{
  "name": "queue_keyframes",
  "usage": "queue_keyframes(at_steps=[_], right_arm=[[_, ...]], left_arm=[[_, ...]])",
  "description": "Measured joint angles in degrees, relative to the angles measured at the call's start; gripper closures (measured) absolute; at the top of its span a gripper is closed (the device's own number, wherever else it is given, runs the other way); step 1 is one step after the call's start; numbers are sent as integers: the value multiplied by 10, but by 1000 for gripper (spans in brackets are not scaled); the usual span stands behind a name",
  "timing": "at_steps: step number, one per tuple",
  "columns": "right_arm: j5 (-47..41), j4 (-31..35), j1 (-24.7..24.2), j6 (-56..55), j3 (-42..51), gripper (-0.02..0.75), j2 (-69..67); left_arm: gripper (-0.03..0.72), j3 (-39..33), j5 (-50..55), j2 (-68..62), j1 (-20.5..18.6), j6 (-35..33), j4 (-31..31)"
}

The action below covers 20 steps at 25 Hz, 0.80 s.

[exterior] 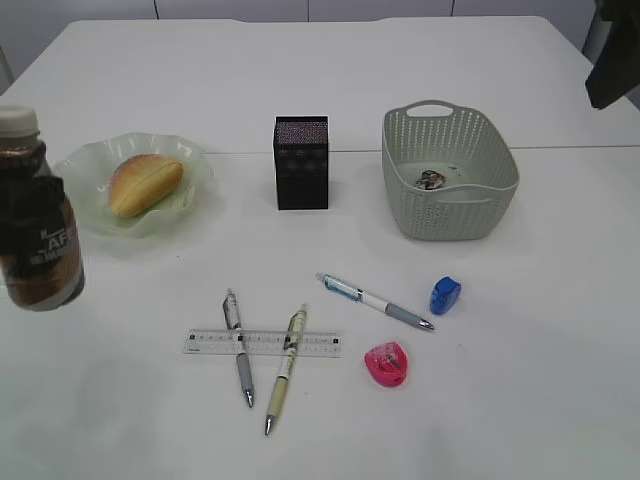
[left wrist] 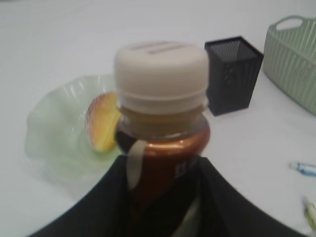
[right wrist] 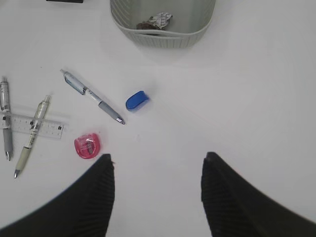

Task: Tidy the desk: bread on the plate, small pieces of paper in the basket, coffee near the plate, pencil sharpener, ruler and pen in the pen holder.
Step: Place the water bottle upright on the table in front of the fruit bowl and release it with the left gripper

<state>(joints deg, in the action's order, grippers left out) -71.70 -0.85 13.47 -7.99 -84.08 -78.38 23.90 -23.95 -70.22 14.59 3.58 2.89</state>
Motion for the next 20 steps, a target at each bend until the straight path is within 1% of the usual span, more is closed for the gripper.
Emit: queue_keyframes(at_steps=[4, 10, 17, 20], right_arm=[[0, -15, 0, 0, 0, 321, 0], [0, -33, 0, 0, 0, 321, 0], [0, -43, 0, 0, 0, 321, 0], [0, -44, 0, 0, 0, 321, 0]], left_arm=[[423, 0, -108, -57, 0, -3, -11], [423, 0, -215, -103, 0, -5, -17], [423, 0, -364, -187, 0, -5, -62], [423, 0, -386, -242, 0, -5, -67]])
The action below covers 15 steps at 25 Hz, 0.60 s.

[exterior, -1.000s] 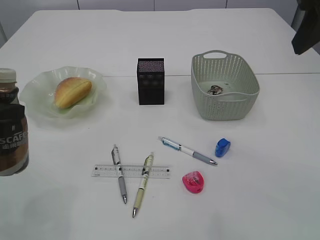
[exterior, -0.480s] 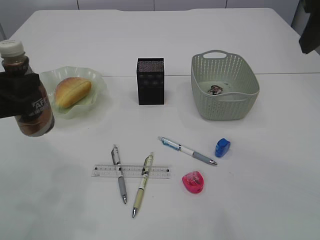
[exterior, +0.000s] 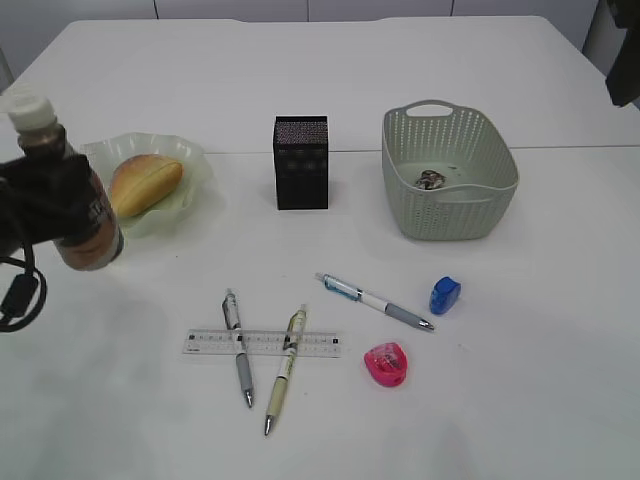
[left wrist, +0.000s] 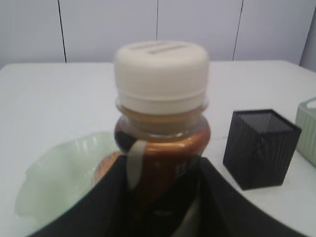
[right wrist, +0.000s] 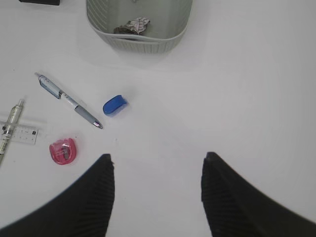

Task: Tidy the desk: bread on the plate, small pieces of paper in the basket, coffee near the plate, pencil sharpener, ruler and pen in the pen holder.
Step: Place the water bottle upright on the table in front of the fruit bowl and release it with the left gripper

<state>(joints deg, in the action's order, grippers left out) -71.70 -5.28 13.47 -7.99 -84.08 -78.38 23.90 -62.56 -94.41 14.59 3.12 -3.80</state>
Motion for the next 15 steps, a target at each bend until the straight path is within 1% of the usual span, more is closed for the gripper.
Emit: queue_keyframes(at_steps=[3, 8, 10, 15], right_arm=[[0, 0, 0, 0, 0, 321, 0], [0, -6, 0, 0, 0, 321, 0], [0, -7, 0, 0, 0, 321, 0], [0, -8, 0, 0, 0, 321, 0]], left_arm=[[423, 0, 0, -45, 0, 0, -21], [423, 4, -1, -86, 0, 0, -96], [423, 4, -1, -97, -1, -1, -114], [422, 22, -1, -120, -1, -1, -114]])
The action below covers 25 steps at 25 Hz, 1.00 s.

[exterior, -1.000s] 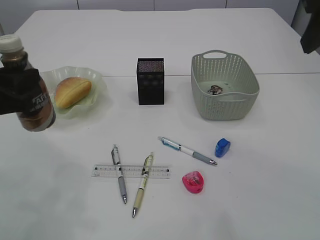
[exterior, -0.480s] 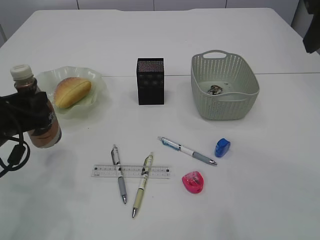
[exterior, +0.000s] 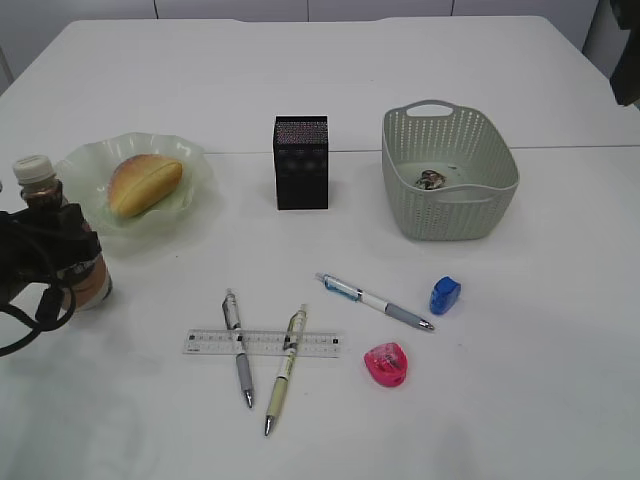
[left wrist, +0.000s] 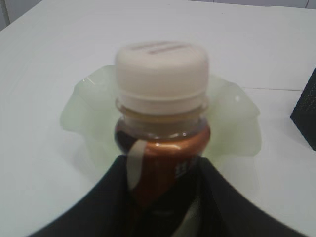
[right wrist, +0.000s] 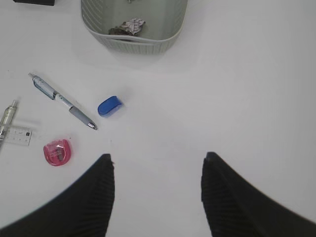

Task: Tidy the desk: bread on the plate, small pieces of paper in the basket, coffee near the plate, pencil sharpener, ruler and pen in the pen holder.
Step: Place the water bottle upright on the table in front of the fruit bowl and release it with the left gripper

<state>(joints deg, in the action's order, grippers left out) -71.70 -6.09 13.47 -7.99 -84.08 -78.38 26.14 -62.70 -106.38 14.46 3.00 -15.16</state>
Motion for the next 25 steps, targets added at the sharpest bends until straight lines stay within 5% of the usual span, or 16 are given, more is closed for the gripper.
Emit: queue_keyframes(at_steps=[15, 25], right_arm=[[0, -4, 0, 0, 0, 321, 0], [0, -5, 0, 1, 0, 321, 0]], left_arm=[[414, 37, -33, -68, 0, -1, 58], [202, 37, -33, -69, 0, -30, 82]])
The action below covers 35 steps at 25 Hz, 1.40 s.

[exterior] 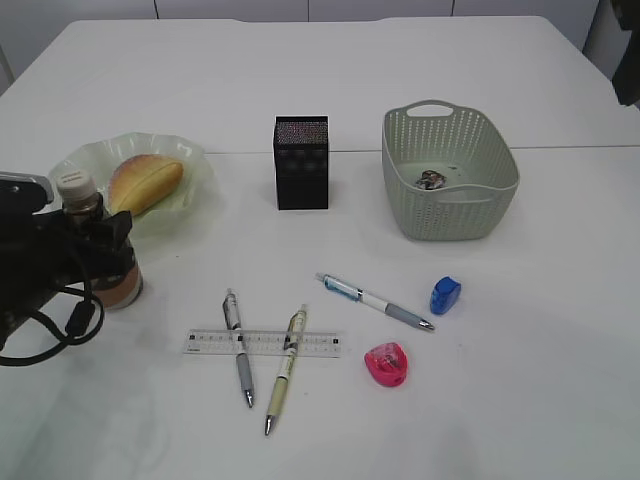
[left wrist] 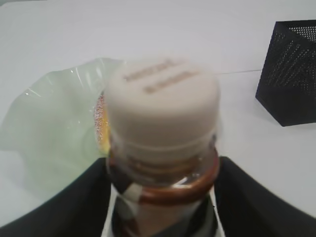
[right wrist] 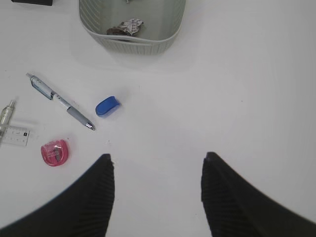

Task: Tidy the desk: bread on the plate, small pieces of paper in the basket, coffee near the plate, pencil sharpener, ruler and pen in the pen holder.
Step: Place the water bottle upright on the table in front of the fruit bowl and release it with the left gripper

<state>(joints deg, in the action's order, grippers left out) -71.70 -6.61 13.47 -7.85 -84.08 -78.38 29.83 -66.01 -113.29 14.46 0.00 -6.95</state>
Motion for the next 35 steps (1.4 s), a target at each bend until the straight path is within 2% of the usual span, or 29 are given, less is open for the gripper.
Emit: queue_keyframes(at_steps=[5, 12, 17, 21, 29, 35], right_arm=[[0, 0, 0, 0, 0, 321, 0], [0, 0, 0, 0, 0, 321, 0], [0, 0, 0, 0, 0, 321, 0], [0, 0, 0, 0, 0, 321, 0], [0, -1, 0, 0, 0, 321, 0], [0, 17, 0, 0, 0, 321, 0]], left_arm=[[186, 0, 2, 3, 0, -12, 0], [185, 0, 4, 76, 0, -22, 0], [185, 0, 78, 152, 0, -39, 1], [185, 0, 214, 240, 0, -45, 1], [191, 1, 606, 458, 0, -46, 1], [191, 68, 934, 577, 0, -46, -4]])
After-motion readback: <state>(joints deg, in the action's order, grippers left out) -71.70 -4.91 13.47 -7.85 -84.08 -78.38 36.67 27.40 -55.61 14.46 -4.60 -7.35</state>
